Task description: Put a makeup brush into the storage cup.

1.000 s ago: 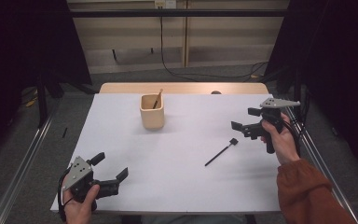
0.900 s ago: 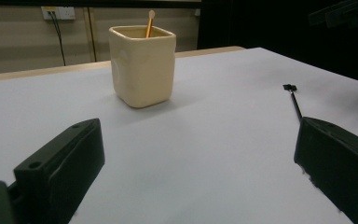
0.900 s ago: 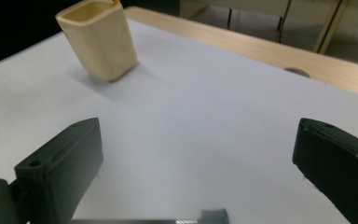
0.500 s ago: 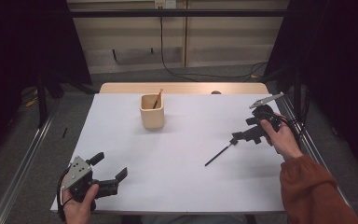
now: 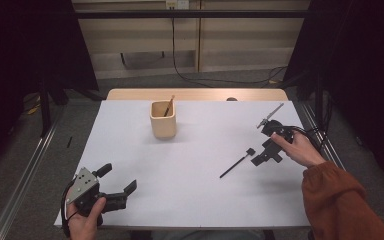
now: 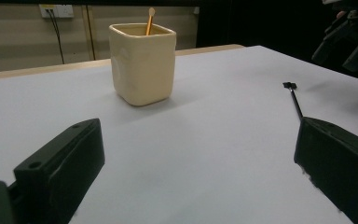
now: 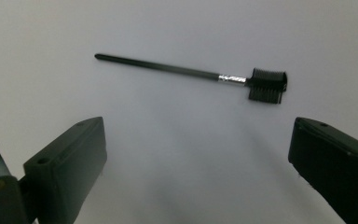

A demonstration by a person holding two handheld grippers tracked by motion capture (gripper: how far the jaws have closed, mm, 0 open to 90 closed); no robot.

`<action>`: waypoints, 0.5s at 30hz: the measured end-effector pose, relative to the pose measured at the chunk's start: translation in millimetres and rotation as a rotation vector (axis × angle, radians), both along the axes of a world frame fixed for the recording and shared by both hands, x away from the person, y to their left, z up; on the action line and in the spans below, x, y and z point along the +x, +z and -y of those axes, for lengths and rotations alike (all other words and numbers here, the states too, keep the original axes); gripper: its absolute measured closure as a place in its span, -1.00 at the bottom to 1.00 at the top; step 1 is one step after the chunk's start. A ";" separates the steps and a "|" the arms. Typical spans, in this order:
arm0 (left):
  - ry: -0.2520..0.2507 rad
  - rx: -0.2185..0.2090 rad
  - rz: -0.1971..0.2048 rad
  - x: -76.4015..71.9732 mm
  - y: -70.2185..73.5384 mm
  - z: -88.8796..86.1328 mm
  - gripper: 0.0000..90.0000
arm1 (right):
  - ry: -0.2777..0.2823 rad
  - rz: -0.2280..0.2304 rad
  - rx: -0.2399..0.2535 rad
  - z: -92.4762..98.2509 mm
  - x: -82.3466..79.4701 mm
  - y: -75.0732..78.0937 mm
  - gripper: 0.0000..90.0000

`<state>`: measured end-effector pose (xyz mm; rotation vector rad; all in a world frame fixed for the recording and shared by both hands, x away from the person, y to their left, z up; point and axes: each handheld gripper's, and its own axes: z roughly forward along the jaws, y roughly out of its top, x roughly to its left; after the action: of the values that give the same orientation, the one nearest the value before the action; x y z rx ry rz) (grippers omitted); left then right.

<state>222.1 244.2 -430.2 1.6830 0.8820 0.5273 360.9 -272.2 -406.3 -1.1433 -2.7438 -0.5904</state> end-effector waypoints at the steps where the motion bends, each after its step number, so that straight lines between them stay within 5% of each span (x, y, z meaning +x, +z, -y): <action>1: 0.000 0.001 0.000 0.0 0.0 0.0 -0.96 | 0.007 -0.022 -0.012 -0.9 0.2 -1.8 -0.93; 9: -0.003 0.004 -0.002 0.3 -0.3 -0.1 -0.96 | 0.051 -0.120 -0.052 -1.2 3.1 -11.1 -0.92; 15: -0.009 0.003 -0.002 1.1 -0.8 0.2 -0.96 | 0.089 -0.120 -0.061 -1.7 5.5 -11.6 -0.86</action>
<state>223.2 244.0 -431.0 1.6900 0.8750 0.5205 366.4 -270.5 -417.8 -1.0260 -2.7108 -0.4155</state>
